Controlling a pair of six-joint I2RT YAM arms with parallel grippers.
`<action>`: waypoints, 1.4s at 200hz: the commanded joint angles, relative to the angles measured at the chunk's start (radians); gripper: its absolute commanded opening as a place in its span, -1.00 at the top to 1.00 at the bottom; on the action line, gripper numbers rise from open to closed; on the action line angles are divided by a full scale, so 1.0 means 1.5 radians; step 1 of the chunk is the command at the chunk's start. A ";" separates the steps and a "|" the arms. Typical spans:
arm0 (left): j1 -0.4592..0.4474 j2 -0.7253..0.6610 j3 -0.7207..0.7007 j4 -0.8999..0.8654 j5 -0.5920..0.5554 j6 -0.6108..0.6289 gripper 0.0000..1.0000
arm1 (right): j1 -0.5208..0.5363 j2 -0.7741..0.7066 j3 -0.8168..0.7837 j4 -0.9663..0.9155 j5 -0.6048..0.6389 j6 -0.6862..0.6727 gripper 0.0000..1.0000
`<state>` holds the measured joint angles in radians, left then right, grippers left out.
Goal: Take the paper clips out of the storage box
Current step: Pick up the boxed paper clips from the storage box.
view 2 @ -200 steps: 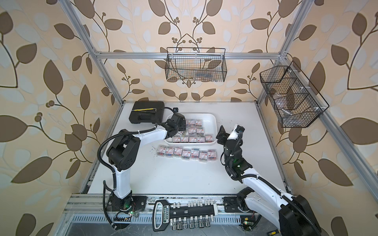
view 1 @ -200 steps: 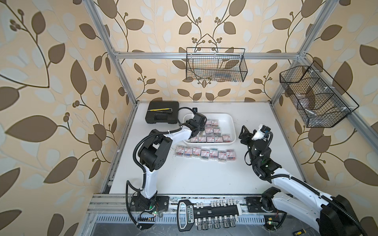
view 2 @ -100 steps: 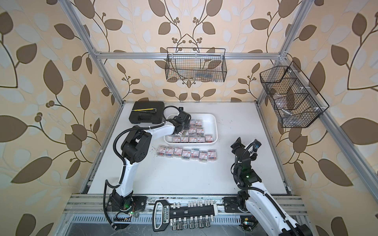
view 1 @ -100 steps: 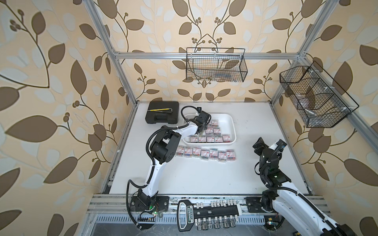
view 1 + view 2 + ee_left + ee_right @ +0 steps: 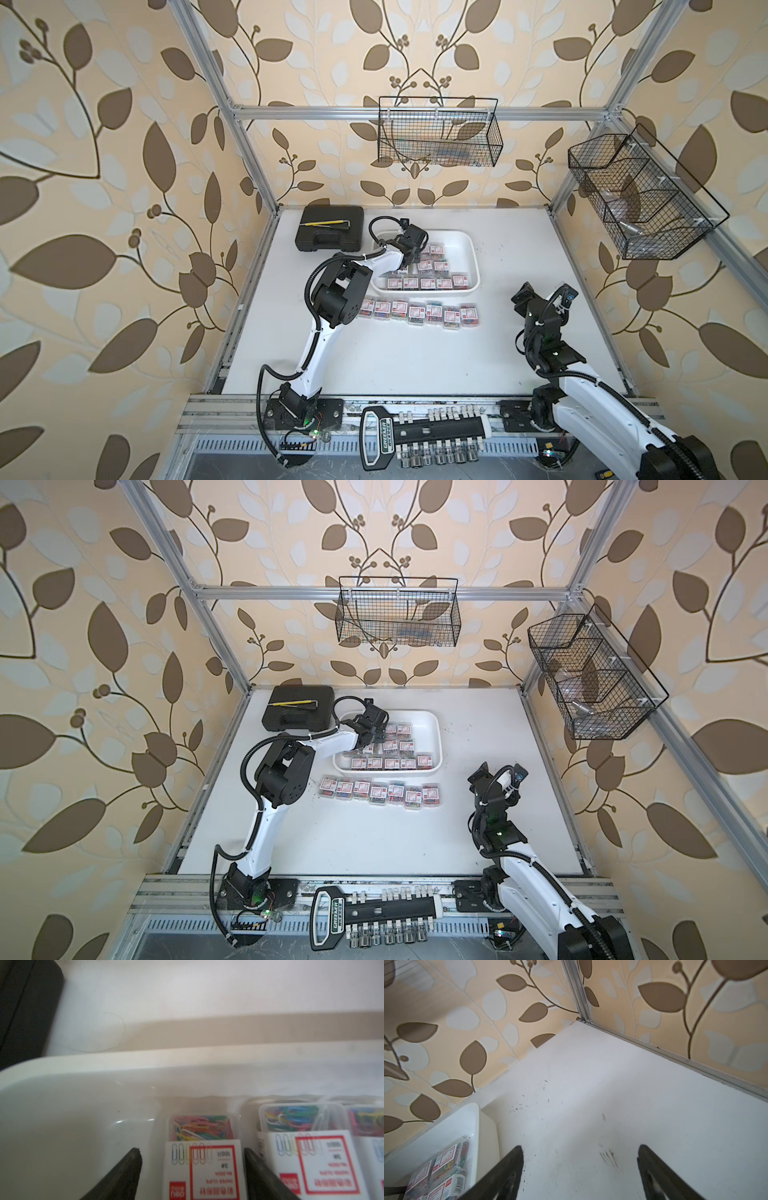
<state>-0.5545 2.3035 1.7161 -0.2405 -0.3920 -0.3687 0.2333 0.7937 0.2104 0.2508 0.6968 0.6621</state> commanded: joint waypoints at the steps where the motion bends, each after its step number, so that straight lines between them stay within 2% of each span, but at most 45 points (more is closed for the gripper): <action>1: 0.007 0.010 0.037 -0.021 0.006 -0.002 -0.51 | -0.002 0.004 0.012 0.005 -0.007 0.008 -0.73; 44: 0.014 0.028 0.064 -0.036 0.032 -0.006 -0.61 | -0.002 0.004 0.011 0.005 -0.008 0.008 -0.73; 92: 0.015 0.040 0.082 -0.038 0.048 -0.003 -0.27 | -0.002 0.007 0.012 0.010 -0.011 0.005 -0.72; 145: 0.015 0.050 0.122 -0.049 0.066 0.009 -0.12 | -0.002 0.016 0.016 0.010 -0.019 0.002 -0.73; 171: 0.014 0.000 0.120 -0.059 0.088 0.023 -0.07 | -0.002 0.014 0.014 0.012 -0.019 0.001 -0.73; 213: 0.014 -0.162 0.008 -0.060 0.094 0.020 0.02 | -0.002 0.013 0.014 0.009 -0.024 -0.001 -0.73; 254: 0.013 -0.385 -0.235 -0.028 0.057 0.006 0.07 | -0.002 0.011 0.015 0.006 -0.027 0.000 -0.73; 280: 0.013 -0.530 -0.393 -0.029 -0.016 -0.016 0.09 | -0.002 0.010 0.015 0.003 -0.028 0.000 -0.73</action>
<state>-0.5358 1.6749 1.2903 -0.2852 -0.3004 -0.3553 0.2333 0.8146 0.2104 0.2581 0.6613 0.6617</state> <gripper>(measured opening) 0.546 0.866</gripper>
